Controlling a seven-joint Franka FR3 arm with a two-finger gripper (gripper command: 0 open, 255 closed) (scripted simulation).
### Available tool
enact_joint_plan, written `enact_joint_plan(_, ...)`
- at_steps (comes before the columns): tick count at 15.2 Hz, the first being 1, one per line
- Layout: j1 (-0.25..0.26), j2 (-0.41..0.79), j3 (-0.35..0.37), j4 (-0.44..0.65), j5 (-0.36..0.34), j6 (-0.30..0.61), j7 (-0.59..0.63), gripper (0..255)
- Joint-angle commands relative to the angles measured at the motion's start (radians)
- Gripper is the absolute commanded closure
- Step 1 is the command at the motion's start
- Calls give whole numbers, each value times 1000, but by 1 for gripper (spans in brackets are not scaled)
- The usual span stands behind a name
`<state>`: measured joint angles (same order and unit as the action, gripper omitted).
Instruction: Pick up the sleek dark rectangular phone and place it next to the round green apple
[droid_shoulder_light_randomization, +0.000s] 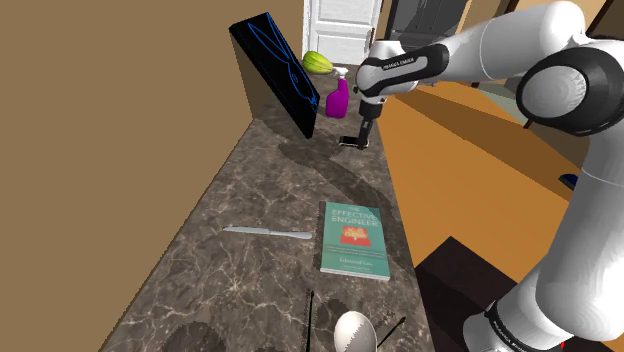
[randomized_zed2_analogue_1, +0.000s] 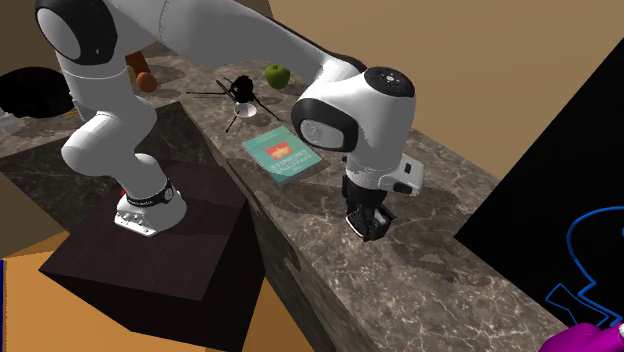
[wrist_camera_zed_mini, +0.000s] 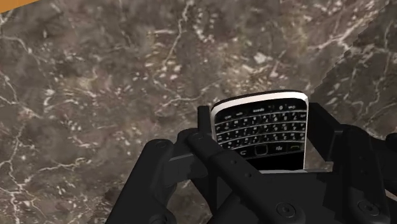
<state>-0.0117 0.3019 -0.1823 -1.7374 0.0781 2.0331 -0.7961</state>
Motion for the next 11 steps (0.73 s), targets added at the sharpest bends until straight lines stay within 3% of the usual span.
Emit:
enact_joint_plan(1,1,-9,-1,15,-3,-25,2,255)
enact_joint_plan(11,0,-38,-4,111,-11,-149,9,255)
